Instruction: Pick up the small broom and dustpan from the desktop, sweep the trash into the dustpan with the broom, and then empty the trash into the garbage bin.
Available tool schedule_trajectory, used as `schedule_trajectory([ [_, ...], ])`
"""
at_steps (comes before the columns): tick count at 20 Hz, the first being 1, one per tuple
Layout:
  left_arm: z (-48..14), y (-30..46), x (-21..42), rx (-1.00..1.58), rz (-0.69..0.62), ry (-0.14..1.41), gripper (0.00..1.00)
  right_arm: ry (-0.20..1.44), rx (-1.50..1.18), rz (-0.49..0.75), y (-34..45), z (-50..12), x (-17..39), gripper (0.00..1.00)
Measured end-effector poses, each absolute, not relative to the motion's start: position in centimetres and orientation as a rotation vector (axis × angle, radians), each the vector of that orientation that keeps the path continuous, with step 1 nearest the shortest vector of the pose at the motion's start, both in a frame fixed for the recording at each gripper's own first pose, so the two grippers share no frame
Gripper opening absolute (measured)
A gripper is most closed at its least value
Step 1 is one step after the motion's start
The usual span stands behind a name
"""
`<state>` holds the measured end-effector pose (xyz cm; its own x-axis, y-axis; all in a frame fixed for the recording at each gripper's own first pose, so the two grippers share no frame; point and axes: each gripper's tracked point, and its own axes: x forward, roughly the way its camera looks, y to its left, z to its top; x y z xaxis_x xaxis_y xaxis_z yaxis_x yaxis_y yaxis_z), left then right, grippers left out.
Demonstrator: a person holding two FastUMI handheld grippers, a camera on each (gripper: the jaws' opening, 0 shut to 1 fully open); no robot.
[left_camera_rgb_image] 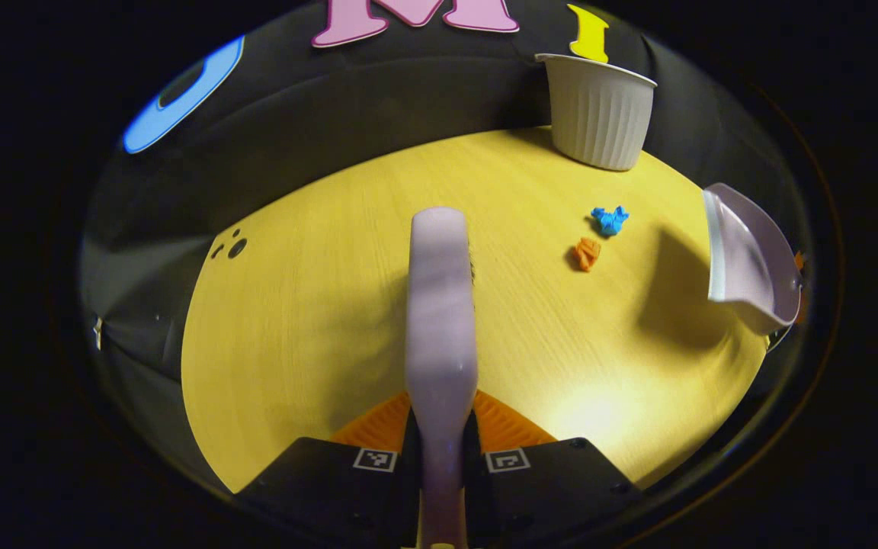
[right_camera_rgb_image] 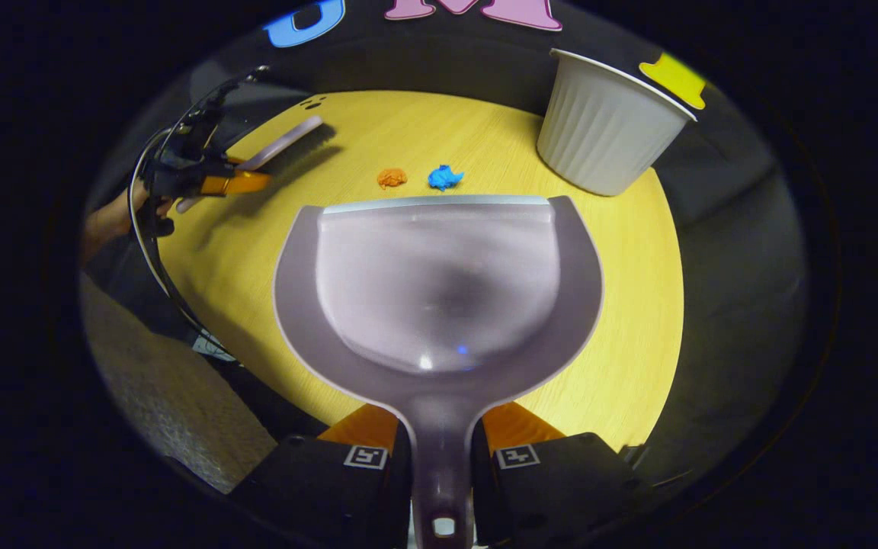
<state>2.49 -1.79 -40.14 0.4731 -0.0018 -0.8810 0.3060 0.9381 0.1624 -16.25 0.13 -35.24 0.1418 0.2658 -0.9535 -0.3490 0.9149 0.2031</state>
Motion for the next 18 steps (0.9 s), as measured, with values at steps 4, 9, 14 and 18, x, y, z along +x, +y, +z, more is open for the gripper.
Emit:
schedule_trajectory([
  [4, -39.9, -5.2, 6.3, 0.355, -0.267, 1.049, 0.28, 1.426, -0.08, 0.501, 0.1, -35.9, -16.1, 0.37],
  [9, -41.6, -8.8, 9.4, 0.412, -0.355, 1.078, 0.28, 1.5, -0.074, 0.543, 0.4, -37.0, -15.7, 0.39],
  [14, -44.2, -11.9, 10.6, 0.458, -0.429, 1.121, 0.28, 1.507, -0.089, 0.564, 0.3, -39.0, -14.4, 0.37],
  [18, -45.4, -14.8, 10.1, 0.462, -0.492, 1.151, 0.27, 1.517, -0.089, 0.582, 0.0, -39.9, -14.0, 0.37],
])
